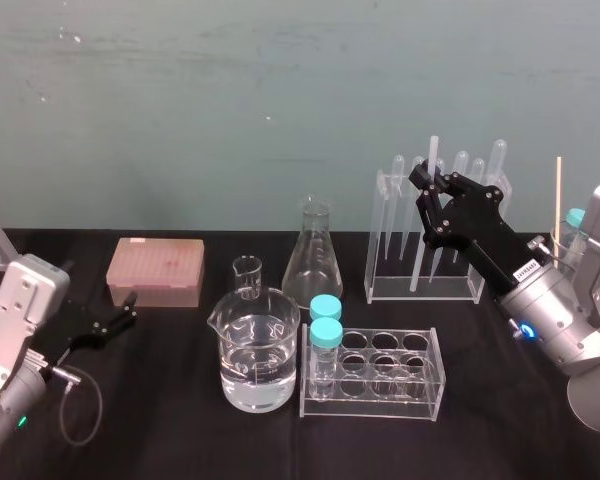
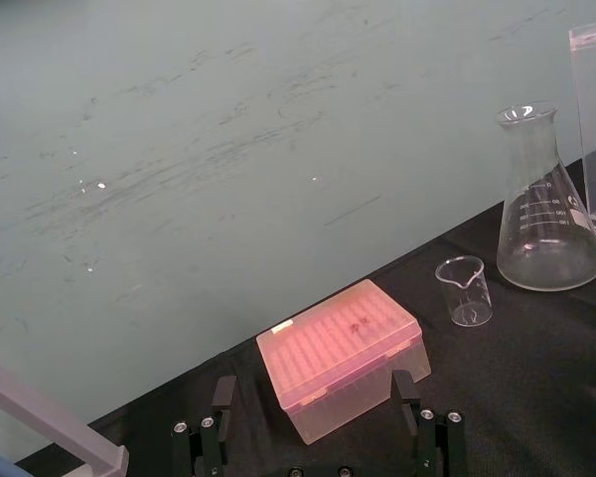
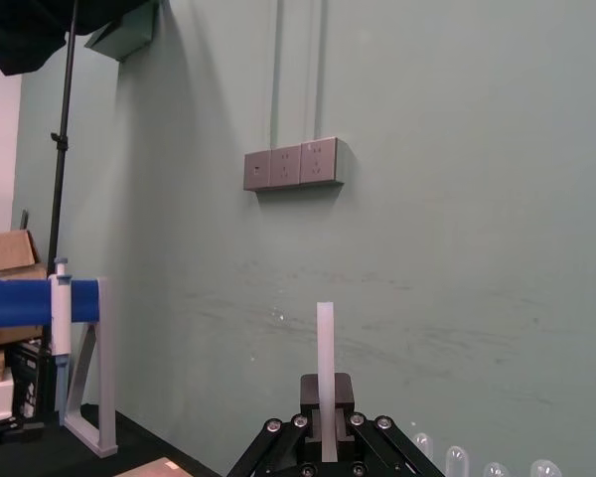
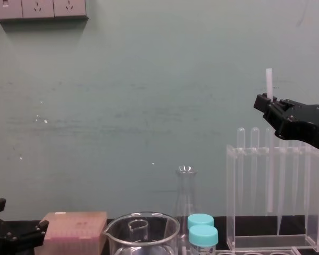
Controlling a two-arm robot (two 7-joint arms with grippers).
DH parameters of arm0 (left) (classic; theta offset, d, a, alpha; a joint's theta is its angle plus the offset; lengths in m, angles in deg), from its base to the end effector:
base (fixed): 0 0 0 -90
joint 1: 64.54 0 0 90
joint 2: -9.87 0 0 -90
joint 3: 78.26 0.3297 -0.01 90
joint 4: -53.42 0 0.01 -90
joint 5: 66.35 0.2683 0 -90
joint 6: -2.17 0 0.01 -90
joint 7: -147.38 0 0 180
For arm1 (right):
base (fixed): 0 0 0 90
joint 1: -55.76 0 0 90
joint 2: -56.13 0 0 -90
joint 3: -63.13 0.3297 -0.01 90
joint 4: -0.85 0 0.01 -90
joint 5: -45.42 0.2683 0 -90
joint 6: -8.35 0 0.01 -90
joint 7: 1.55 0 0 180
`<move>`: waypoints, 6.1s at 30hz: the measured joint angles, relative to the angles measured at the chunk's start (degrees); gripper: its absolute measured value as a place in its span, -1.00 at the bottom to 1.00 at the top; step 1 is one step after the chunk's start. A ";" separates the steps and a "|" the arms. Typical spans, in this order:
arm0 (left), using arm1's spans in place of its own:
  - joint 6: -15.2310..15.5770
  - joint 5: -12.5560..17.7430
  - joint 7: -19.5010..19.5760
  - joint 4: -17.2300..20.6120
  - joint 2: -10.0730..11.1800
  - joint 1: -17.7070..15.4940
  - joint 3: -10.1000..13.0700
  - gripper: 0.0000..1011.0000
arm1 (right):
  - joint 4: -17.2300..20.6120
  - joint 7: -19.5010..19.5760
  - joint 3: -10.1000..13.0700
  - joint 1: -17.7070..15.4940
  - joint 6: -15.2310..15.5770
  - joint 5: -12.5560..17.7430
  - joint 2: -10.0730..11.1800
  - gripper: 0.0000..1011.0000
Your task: Pick up the stirring rod with one hand, then place it down.
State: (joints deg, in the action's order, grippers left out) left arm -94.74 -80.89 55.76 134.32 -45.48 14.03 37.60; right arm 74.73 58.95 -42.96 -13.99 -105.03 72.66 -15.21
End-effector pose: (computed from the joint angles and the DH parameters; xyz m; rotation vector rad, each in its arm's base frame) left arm 0.3263 0.1160 -0.3265 0.3046 -0.2852 1.2480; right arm 0.3918 -0.0616 -0.2979 0.3051 -0.2925 -0.8958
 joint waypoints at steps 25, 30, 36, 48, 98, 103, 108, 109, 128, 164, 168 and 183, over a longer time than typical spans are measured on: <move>0.00 0.00 0.00 0.00 0.00 0.00 0.00 0.98 | 3.03 -3.41 0.98 -2.08 2.96 -0.25 1.48 -0.86; 0.00 0.00 0.00 0.00 0.00 0.00 0.00 0.98 | 4.04 -3.97 0.79 -3.03 3.87 -0.24 2.25 -0.86; 0.00 0.00 0.00 0.00 0.00 0.00 0.00 0.98 | 4.42 -4.04 0.20 -3.70 5.10 -0.54 2.82 -0.86; 0.00 0.00 0.00 0.00 0.00 0.00 0.00 0.98 | 3.82 -3.53 -0.68 -3.88 5.94 -1.97 3.27 -0.86; 0.00 0.00 0.00 0.00 0.00 0.00 0.00 0.98 | -6.25 -6.15 -4.77 1.30 9.90 -3.00 2.18 -0.86; 0.00 0.00 0.00 0.00 0.00 0.00 0.00 0.98 | -6.25 -6.16 -4.74 1.27 9.81 -2.98 2.18 -0.63; 0.00 0.00 0.00 0.00 0.00 0.00 0.00 0.98 | -6.25 -6.17 -4.71 1.25 9.78 -2.97 2.18 -0.30; 0.00 0.00 0.00 0.00 0.00 0.00 0.00 0.98 | -6.25 -6.17 -4.71 1.25 9.77 -2.97 2.18 -0.26; 0.00 0.00 0.00 0.00 0.00 0.00 0.00 0.98 | -6.24 -6.19 -4.71 1.25 9.69 -2.91 2.17 0.87; 0.00 0.00 0.00 0.00 0.00 0.00 0.00 0.98 | 6.52 11.61 5.39 -8.22 21.11 -11.01 4.60 0.98; 0.00 0.00 0.00 0.00 0.00 0.00 0.00 0.98 | 6.49 11.64 5.40 -8.19 20.82 -11.00 4.63 0.98; 0.00 0.00 0.00 0.00 0.00 0.00 0.00 0.98 | 6.41 11.68 5.45 -8.12 20.37 -10.94 4.64 0.98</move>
State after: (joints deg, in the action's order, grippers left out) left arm -94.74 -80.90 55.76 134.32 -45.48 14.03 37.60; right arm 81.14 70.63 -37.51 -22.11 -84.66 61.71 -10.57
